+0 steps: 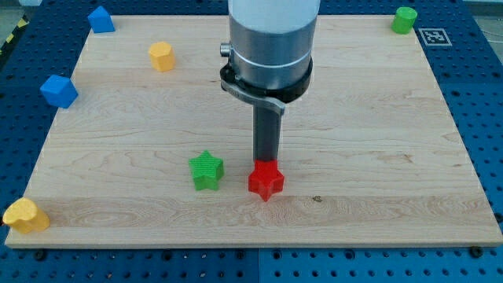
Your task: Put the red star at the bottom center
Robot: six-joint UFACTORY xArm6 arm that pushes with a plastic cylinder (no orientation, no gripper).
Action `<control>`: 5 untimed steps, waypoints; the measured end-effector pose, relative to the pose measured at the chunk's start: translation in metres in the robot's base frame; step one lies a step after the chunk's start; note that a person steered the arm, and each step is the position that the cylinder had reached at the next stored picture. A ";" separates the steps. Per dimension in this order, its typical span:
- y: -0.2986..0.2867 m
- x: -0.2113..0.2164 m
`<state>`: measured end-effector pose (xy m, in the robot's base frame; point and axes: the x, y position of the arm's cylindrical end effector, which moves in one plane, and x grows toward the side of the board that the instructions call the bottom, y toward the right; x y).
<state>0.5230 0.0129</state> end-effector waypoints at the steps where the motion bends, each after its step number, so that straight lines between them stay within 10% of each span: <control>1: 0.001 0.013; 5: 0.077 0.024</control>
<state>0.5469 0.0903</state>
